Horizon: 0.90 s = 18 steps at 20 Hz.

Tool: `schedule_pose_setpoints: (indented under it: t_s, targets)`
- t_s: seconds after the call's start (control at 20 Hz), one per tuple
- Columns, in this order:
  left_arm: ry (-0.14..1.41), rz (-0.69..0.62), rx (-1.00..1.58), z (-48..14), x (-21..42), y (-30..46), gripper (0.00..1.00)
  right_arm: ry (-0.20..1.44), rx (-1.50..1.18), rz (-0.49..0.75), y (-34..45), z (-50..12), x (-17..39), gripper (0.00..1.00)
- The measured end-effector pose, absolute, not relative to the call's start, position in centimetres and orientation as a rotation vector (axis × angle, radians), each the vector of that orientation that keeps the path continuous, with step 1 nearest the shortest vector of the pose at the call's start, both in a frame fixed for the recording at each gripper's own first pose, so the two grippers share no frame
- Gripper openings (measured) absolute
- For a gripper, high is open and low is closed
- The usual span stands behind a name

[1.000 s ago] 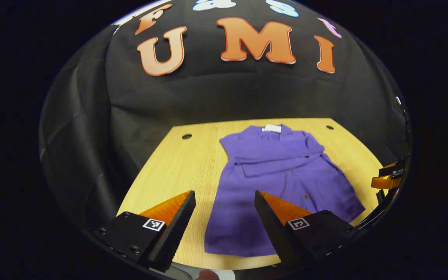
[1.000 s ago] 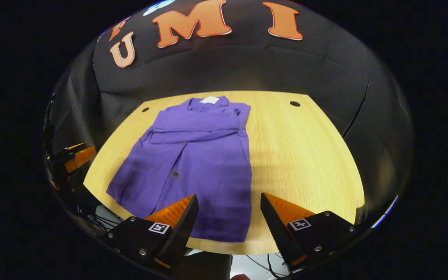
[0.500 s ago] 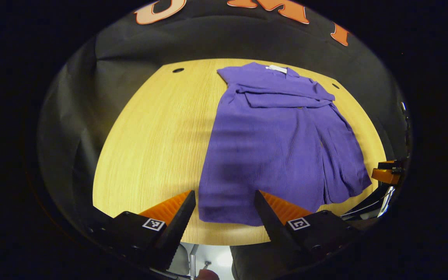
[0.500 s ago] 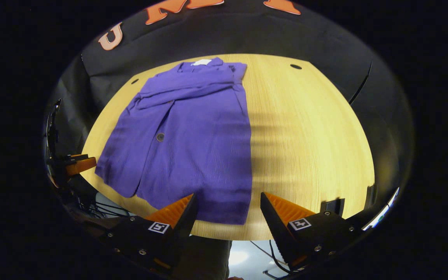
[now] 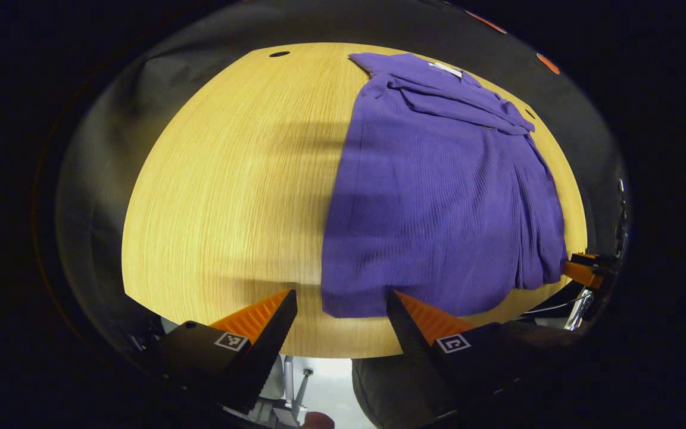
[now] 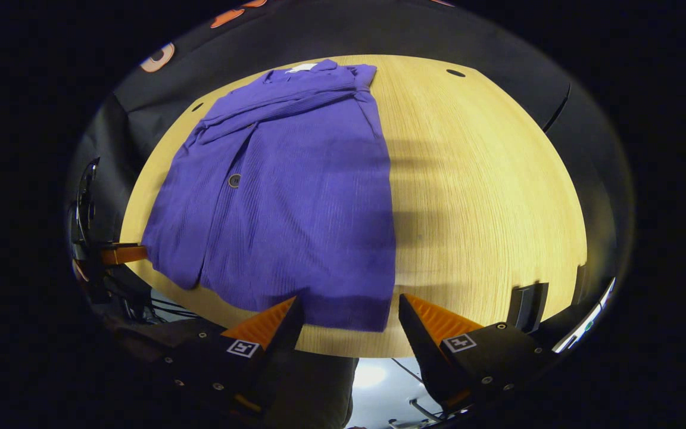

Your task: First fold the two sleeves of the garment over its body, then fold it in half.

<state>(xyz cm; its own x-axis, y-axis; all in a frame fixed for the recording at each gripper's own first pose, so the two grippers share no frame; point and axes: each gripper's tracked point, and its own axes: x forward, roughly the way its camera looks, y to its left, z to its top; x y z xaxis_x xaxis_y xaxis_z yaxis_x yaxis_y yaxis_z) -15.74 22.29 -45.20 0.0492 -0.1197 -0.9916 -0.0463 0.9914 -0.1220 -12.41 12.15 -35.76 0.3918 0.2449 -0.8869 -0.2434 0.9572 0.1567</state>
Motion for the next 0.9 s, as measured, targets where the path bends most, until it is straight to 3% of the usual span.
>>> schedule_pose_setpoints:
  t_s: [0.35,0.55,0.6,0.7,0.75,0.8,0.85,0.9]
  targets:
    - [1.576,-0.070,-0.047,-47.9,-13.5,21.8,0.96,1.189,0.033,0.280,12.0,-37.5,-13.2,0.96]
    - [1.611,-0.077,-0.018,-48.6,-11.6,20.9,0.95,1.207,0.028,0.266,12.0,-37.8,-13.2,0.89]
    - [1.623,-0.078,-0.020,-48.8,-11.6,20.8,0.89,1.207,0.005,0.261,11.7,-37.9,-13.1,0.77]
    - [1.654,-0.092,-0.019,-49.1,-11.1,20.3,0.66,1.216,0.000,0.252,11.5,-38.1,-13.2,0.66]
    - [1.669,-0.099,-0.018,-49.2,-10.6,19.9,0.54,1.218,0.014,0.252,11.6,-38.0,-13.2,0.52]
    - [1.689,-0.098,-0.028,-49.5,-10.3,19.5,0.43,1.224,0.033,0.254,11.8,-38.1,-13.3,0.46]
    - [1.705,-0.088,-0.026,-49.7,-9.9,19.5,0.28,1.227,0.049,0.245,11.8,-38.0,-13.3,0.30]
    - [1.721,-0.094,-0.027,-50.1,-9.2,19.3,0.22,1.236,0.076,0.237,12.1,-38.1,-13.4,0.24]
